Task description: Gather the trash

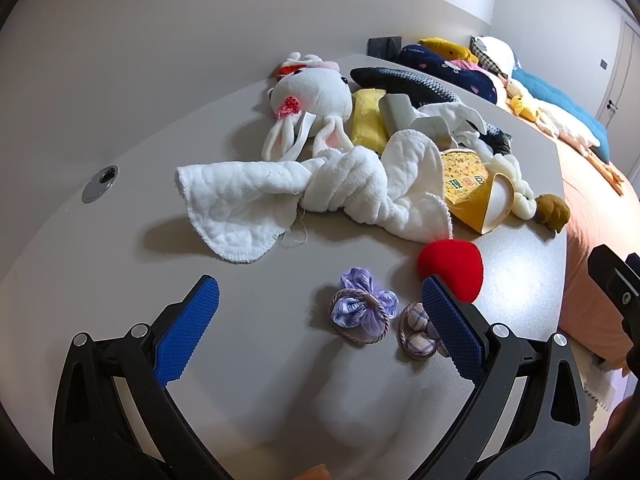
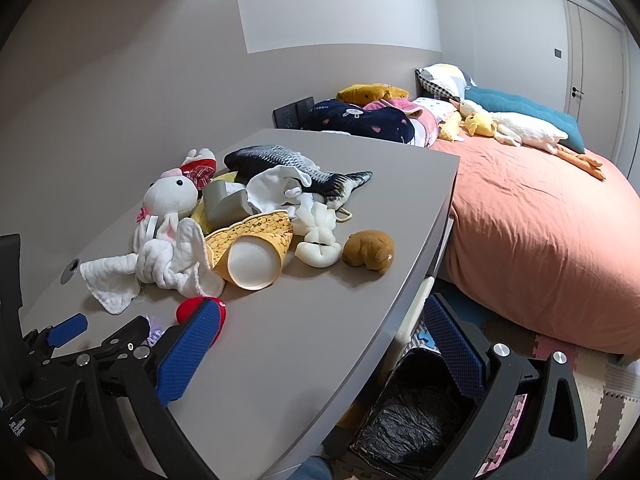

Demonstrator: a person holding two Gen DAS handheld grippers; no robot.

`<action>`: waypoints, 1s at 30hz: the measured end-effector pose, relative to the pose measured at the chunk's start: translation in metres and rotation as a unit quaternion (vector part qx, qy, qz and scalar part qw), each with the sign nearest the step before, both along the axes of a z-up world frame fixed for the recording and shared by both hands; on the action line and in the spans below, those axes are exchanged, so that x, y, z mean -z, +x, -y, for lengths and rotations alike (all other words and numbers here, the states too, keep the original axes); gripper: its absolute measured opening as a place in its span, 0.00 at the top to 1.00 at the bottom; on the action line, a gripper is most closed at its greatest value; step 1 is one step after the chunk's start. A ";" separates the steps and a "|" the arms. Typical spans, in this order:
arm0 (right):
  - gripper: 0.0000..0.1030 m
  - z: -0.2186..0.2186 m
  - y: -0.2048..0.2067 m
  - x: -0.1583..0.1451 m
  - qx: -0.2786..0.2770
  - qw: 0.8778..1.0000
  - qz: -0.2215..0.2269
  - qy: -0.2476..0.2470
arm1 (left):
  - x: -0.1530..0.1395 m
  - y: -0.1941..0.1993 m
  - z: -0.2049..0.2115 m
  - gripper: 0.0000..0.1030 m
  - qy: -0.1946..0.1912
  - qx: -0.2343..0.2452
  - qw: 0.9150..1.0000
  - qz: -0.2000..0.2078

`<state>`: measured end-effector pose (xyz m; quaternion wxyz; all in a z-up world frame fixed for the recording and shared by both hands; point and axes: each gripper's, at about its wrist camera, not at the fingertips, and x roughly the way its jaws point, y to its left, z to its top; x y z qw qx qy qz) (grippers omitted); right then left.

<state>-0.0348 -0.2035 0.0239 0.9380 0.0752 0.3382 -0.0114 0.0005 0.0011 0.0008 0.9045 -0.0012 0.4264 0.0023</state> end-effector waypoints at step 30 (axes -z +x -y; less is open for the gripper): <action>0.02 0.007 0.001 0.000 0.007 1.000 -0.002 0.007 | 0.002 -0.002 0.004 0.05 -0.003 0.001 1.000 -0.002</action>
